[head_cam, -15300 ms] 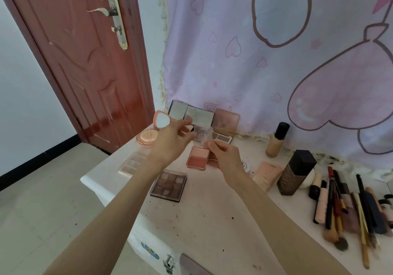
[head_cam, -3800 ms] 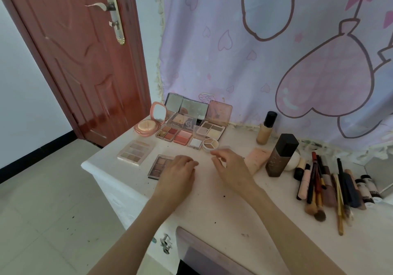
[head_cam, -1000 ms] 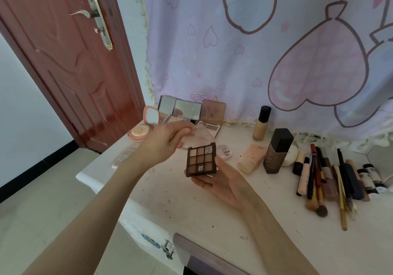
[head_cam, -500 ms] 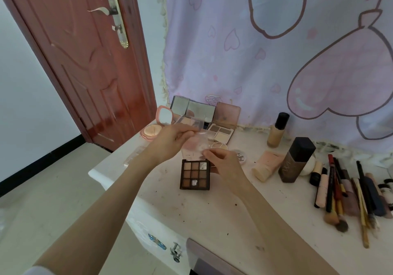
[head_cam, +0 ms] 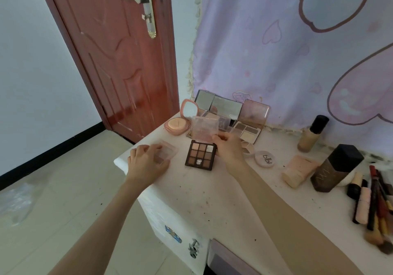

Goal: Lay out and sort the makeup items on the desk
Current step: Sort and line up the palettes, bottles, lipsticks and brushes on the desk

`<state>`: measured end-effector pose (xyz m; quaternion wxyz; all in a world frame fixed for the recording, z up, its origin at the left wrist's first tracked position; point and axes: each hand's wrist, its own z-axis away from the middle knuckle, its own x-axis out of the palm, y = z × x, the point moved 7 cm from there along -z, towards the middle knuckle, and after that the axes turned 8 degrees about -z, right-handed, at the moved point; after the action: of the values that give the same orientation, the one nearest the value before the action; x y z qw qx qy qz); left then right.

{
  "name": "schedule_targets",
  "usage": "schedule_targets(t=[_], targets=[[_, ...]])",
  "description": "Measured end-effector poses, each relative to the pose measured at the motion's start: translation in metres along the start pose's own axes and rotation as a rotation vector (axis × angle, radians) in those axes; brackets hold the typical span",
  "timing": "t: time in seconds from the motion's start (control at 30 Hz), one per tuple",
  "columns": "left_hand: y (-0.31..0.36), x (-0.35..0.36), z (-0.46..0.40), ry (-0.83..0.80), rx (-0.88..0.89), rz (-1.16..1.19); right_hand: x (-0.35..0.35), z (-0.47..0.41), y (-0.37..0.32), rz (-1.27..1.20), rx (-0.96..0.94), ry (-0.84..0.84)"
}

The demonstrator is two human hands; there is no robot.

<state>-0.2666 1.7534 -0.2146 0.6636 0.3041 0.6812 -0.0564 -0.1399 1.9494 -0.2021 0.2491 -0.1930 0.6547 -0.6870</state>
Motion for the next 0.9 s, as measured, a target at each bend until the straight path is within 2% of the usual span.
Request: schedule_targets(t=[0.2, 0.3, 0.5, 0.6, 0.9], targets=[[-0.037, -0.018, 0.003, 0.079, -0.165, 0.248, 0.043, -0.009, -0.006, 0.128, -0.064, -0.036], [-0.042, -0.025, 0.006, 0.111, -0.175, 0.33, 0.065, -0.013, -0.006, 0.212, -0.065, -0.063], [-0.049, -0.023, 0.009, 0.1, -0.175, 0.331, 0.098, -0.021, 0.006, 0.183, -0.025, -0.104], [-0.052, -0.02, 0.009, 0.089, -0.155, 0.3, 0.105, -0.023, 0.007, 0.174, -0.061, -0.068], [-0.048, -0.016, 0.009, 0.067, -0.122, 0.257, 0.11, -0.03, 0.005, 0.411, -0.122, -0.006]])
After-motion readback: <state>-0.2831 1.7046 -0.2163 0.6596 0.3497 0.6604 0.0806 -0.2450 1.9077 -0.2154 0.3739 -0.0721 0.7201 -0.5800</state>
